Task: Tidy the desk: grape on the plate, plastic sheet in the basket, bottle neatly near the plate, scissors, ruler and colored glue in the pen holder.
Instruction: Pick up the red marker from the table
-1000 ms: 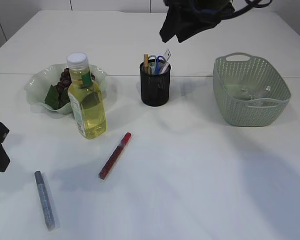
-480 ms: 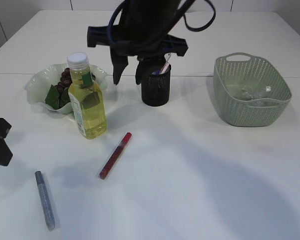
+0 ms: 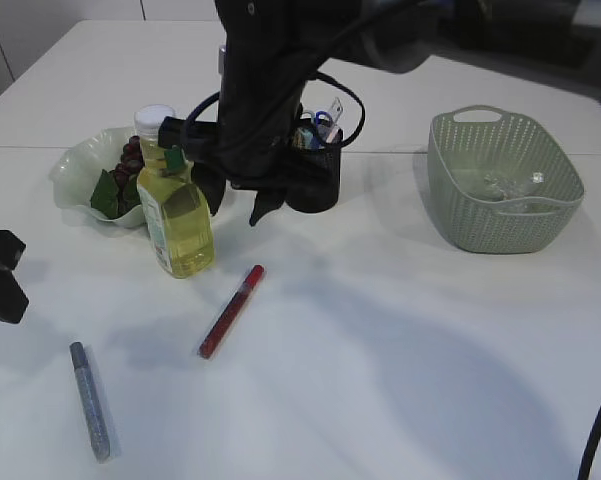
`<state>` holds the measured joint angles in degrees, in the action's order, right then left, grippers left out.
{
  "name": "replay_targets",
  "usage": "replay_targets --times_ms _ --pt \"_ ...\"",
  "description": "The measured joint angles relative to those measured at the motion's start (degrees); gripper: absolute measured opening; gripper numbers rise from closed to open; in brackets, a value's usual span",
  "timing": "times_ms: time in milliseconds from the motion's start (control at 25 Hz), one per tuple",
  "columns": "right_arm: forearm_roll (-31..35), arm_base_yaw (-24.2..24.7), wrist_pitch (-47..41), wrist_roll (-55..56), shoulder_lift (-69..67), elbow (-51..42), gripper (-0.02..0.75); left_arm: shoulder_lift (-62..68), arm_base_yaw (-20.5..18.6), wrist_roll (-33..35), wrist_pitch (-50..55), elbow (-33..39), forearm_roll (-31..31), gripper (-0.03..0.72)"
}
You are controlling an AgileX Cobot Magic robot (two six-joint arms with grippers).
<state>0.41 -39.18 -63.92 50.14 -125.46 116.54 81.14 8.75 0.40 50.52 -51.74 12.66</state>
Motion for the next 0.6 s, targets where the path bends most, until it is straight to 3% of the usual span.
replay_targets --times_ms 600 --pt "-0.4 0.0 1.6 13.9 -7.9 0.0 0.357 0.0 0.0 0.0 -0.9 0.0 0.0 0.309"
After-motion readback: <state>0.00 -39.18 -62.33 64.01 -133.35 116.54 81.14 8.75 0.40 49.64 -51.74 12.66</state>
